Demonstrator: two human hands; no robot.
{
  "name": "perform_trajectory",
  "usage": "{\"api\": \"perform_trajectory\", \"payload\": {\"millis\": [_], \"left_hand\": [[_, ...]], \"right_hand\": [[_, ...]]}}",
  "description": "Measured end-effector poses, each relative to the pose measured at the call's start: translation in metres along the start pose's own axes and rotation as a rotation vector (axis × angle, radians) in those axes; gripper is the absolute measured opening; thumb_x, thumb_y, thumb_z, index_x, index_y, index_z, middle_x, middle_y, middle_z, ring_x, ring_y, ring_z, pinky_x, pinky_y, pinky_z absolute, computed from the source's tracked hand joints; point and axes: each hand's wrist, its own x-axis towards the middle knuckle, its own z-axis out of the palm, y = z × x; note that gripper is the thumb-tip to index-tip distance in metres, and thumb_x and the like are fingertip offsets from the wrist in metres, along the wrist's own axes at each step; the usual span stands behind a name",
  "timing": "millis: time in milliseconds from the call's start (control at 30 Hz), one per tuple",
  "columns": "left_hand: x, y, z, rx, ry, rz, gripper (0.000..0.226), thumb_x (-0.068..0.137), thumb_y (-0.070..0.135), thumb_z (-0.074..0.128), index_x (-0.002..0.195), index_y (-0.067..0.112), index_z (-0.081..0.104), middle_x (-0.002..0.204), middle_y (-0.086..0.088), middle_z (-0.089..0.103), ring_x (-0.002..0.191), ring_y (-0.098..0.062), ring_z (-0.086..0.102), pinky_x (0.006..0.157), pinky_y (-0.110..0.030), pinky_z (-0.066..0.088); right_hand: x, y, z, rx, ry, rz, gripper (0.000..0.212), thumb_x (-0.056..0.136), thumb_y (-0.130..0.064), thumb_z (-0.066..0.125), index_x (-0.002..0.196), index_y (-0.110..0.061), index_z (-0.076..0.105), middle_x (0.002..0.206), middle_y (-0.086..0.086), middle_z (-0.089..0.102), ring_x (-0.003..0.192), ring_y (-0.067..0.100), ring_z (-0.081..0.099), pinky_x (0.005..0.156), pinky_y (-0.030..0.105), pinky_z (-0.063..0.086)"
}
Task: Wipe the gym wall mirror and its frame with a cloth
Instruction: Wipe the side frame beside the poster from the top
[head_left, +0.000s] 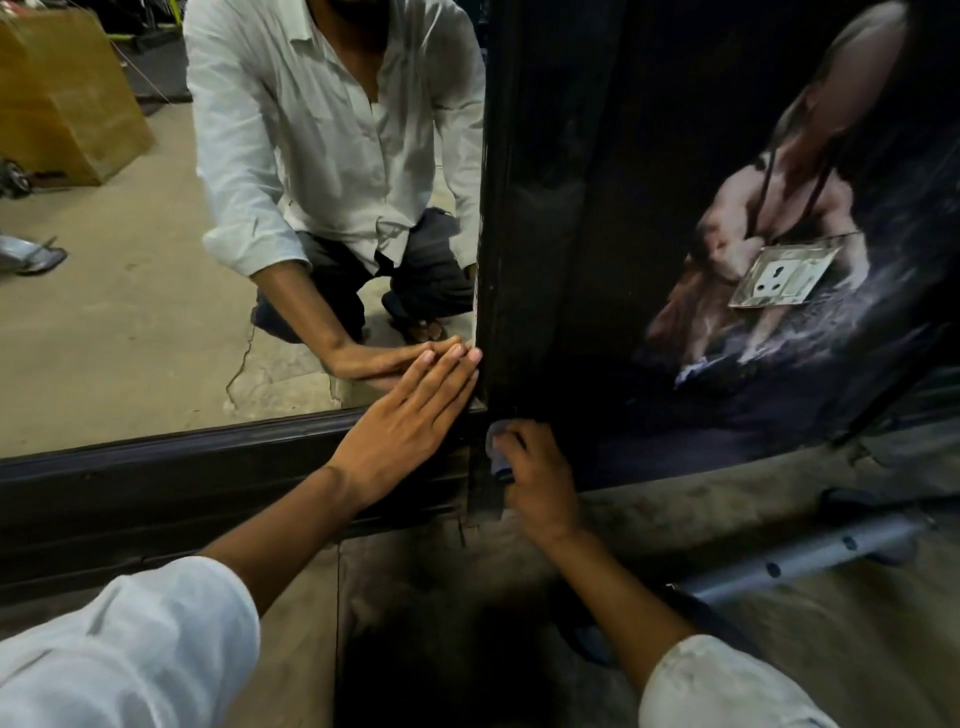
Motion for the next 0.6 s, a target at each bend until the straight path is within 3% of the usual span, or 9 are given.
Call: {"api": "perform_trajectory", "payload": {"millis": [67,133,233,300,400,500,600], "left_hand": [[0.001,-0.003,-0.007,-0.050,-0.043,-0.019,0.078,0.107,0.016,0.048,0.166,-0.007,0.003,0.174,-0.029,-0.008,0.163,-0.044,-0.002,0.133,-0.053,0.014],[0.002,-0.010,-0.015,-0.107,-0.115,0.014,0.085,0.105,0.031,0.052,0.166,-0.006,0.006,0.175,-0.028,-0.008,0.164,-0.042,-0.006,0.134,-0.054,0.006],[0.003,-0.025,-0.042,-0.421,-0.130,0.044,0.080,0.101,0.044,0.052,0.166,0.002,0.029,0.175,-0.021,0.020,0.164,-0.035,0.013,0.134,-0.052,0.007],[0.007,-0.037,-0.072,-0.838,-0.144,-0.165,0.071,0.098,0.047,0.053,0.160,0.014,0.044,0.160,-0.009,0.051,0.151,-0.026,0.043,0.128,-0.048,0.027],[0.028,-0.070,-0.134,-1.468,-0.225,-0.666,0.051,0.096,0.054,0.068,0.136,0.023,0.067,0.114,0.005,0.077,0.109,-0.012,0.071,0.100,-0.040,0.056],[0.056,-0.126,-0.198,-1.743,-0.195,-0.957,0.016,0.093,0.027,0.083,0.095,0.013,0.077,0.078,-0.006,0.076,0.075,-0.019,0.073,0.080,-0.048,0.061],[0.078,-0.199,-0.268,-1.799,-0.166,-1.028,0.017,0.092,0.016,0.082,0.082,0.012,0.069,0.069,-0.008,0.067,0.067,-0.023,0.065,0.072,-0.048,0.059]], "right_hand": [[-0.003,-0.003,0.002,0.135,-0.125,0.124,0.041,0.074,0.009,0.071,0.110,-0.011,0.069,0.114,0.007,0.059,0.104,0.028,0.060,0.081,0.039,0.056],[0.001,-0.013,-0.012,0.357,-0.145,0.303,0.030,0.079,0.010,0.066,0.094,-0.016,0.070,0.101,0.001,0.064,0.093,0.022,0.064,0.079,0.034,0.053],[0.022,-0.041,-0.067,0.694,-0.128,0.667,0.040,0.085,0.009,0.059,0.080,-0.029,0.068,0.085,-0.006,0.070,0.084,0.018,0.067,0.074,0.028,0.053],[0.041,-0.062,-0.117,0.907,-0.143,0.799,0.038,0.089,0.009,0.058,0.084,-0.027,0.069,0.084,-0.004,0.070,0.084,0.018,0.066,0.076,0.032,0.054],[0.072,-0.100,-0.192,1.150,-0.189,0.863,0.030,0.094,0.007,0.058,0.092,-0.020,0.069,0.084,-0.002,0.072,0.080,0.017,0.067,0.079,0.036,0.055],[0.104,-0.142,-0.265,1.203,-0.188,0.919,0.018,0.099,-0.002,0.061,0.099,-0.016,0.072,0.083,0.001,0.077,0.080,0.015,0.072,0.070,0.027,0.058],[0.141,-0.188,-0.348,1.251,-0.273,0.813,0.014,0.098,-0.004,0.067,0.110,-0.008,0.074,0.089,0.005,0.080,0.084,0.015,0.077,0.066,0.022,0.058]]}}
